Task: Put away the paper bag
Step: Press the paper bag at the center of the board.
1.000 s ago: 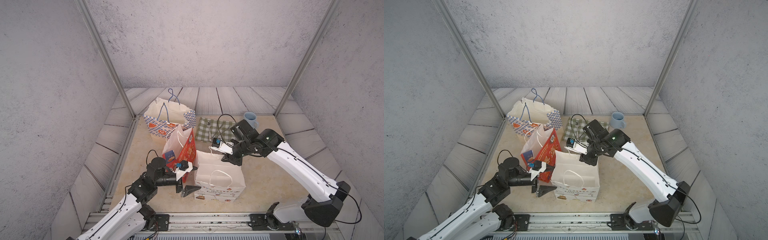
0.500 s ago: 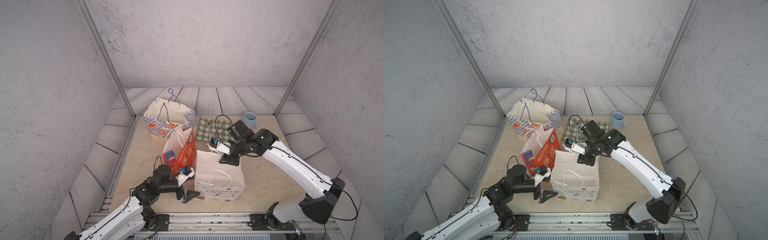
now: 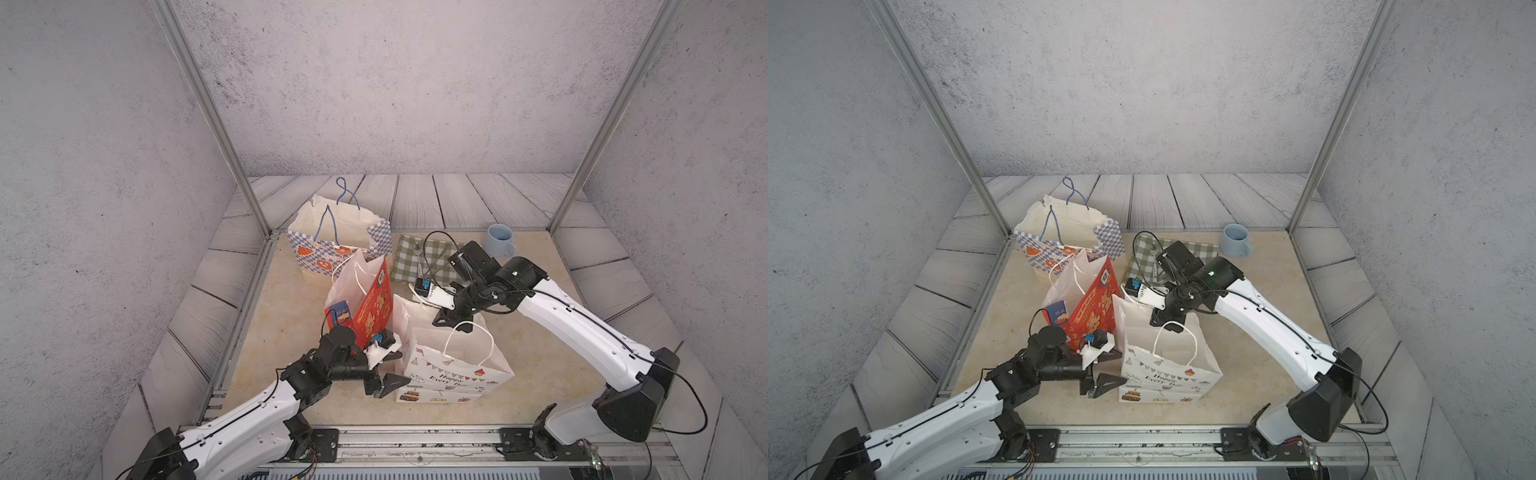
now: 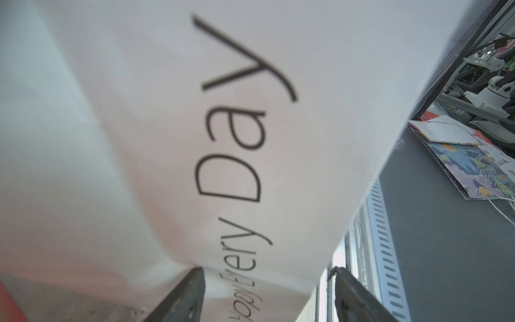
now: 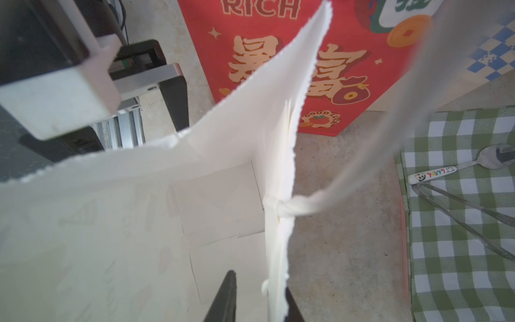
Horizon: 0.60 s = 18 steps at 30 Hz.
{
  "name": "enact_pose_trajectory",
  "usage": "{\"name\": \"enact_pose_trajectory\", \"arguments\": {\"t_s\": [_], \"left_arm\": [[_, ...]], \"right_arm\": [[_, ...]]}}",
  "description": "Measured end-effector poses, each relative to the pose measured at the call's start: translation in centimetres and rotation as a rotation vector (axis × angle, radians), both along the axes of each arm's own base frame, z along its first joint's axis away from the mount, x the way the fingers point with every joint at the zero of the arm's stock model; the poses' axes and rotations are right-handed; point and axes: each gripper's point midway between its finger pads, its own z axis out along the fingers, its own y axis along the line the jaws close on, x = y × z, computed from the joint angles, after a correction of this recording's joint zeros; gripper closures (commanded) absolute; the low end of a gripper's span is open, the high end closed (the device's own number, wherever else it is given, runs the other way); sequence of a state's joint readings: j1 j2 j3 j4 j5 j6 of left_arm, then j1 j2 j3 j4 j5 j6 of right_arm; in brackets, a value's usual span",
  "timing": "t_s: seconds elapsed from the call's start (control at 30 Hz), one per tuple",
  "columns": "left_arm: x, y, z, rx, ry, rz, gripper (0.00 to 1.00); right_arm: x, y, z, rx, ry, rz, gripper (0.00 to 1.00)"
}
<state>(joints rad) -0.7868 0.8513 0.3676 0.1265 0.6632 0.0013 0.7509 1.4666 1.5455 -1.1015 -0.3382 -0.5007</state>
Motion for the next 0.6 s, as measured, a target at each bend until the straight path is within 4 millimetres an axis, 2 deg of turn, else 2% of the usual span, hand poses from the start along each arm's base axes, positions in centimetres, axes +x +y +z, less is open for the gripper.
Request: {"name": "enact_pose_trajectory", "arguments": {"t_s": [0.07, 0.17, 0.27, 0.4, 0.5, 0.6], "left_arm": [[0.1, -0.1, 0.3, -0.009, -0.021, 0.003, 0.30], [0.4, 0.0, 0.7, -0.015, -0.055, 0.015, 0.19], [0.4, 0.5, 1.3, -0.019, -0.088, 0.039, 0.07], [0.3, 1.4, 2.5, -0.037, -0.127, 0.068, 0.05], [0.0, 1.8, 3.0, -0.047, -0.138, 0.074, 0.05], [-0.2, 2.0, 3.0, -0.046, -0.132, 0.074, 0.05]], "right_arm": [[-0.1, -0.1, 0.0, 0.001, -0.001, 0.000, 0.77], [-0.2, -0.2, 0.3, 0.005, -0.007, 0.000, 0.75], [-0.1, -0.4, 0.4, -0.001, -0.019, -0.005, 0.63], [0.1, -1.1, 0.9, -0.011, -0.049, -0.030, 0.46], [0.2, -1.7, 2.7, 0.011, -0.086, -0.079, 0.32], [0.2, -2.8, 5.5, 0.055, -0.146, -0.155, 0.28]]}}
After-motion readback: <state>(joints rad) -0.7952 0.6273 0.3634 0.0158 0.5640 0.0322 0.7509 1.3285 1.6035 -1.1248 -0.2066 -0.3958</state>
